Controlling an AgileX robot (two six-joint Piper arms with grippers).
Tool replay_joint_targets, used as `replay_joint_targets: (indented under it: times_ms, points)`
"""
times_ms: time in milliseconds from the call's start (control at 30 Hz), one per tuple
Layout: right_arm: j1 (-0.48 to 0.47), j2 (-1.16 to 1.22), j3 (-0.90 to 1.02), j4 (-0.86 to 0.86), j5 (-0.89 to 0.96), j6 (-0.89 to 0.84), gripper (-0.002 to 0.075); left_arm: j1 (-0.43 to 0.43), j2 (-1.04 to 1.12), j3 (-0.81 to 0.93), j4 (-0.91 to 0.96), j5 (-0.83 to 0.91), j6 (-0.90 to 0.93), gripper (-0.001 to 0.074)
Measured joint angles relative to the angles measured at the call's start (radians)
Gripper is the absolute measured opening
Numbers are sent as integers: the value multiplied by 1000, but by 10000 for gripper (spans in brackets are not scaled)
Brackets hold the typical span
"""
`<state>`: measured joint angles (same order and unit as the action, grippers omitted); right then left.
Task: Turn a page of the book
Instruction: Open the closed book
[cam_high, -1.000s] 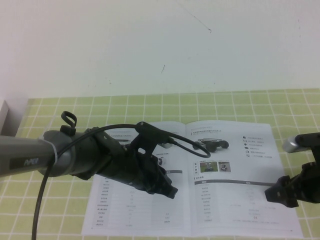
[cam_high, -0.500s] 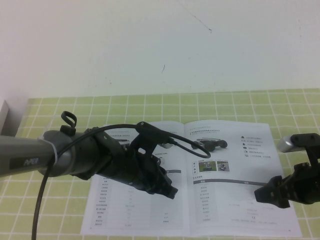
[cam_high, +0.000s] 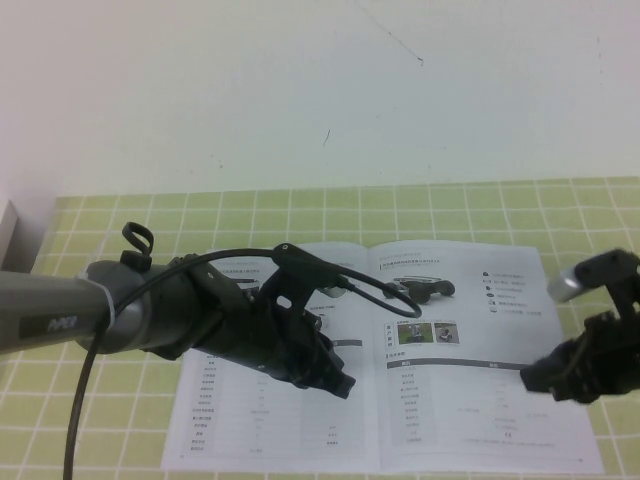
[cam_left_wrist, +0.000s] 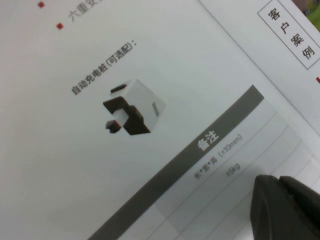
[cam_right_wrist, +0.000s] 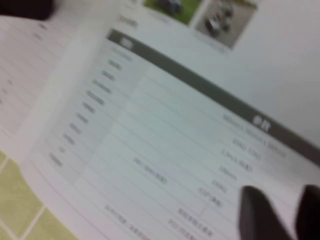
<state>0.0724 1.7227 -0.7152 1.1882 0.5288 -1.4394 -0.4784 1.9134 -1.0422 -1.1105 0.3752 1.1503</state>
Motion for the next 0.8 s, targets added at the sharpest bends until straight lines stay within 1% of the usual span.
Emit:
replay_joint_targets:
  times_ms: [67, 100, 133, 200, 233, 300, 400, 500, 600, 700, 800]
  points:
    - [0, -36, -18, -51, 17, 31, 116, 0, 0, 0, 0, 0, 4, -3]
    - [0, -60, -28, -78, 25, 53, 76, 0, 0, 0, 0, 0, 7, -3]
    - [0, -80, -36, -104, 32, 71, 49, 0, 0, 0, 0, 0, 9, -3]
    - [0, -146, -52, -192, 46, 141, 22, 0, 0, 0, 0, 0, 11, -3]
    - [0, -174, -58, -241, 50, 181, 16, 0, 0, 0, 0, 0, 12, -3]
    - [0, -249, -62, -405, 68, 322, 8, 0, 0, 0, 0, 0, 14, -3]
    - [19, -351, -53, -725, 97, 615, 6, 0, 0, 0, 2, 0, 18, -3]
    - [69, -420, -4, -970, 65, 864, 5, 0, 0, 0, 2, 0, 18, -3]
    - [116, -439, 64, -1057, -55, 983, 4, 0, 0, 0, 2, 0, 18, -3]
    - [125, -425, 103, -1034, -218, 1021, 2, 0, 0, 0, 2, 0, 22, -3]
    - [125, -378, 108, -988, -307, 1048, 7, 0, 0, 0, 2, 0, 22, -3]
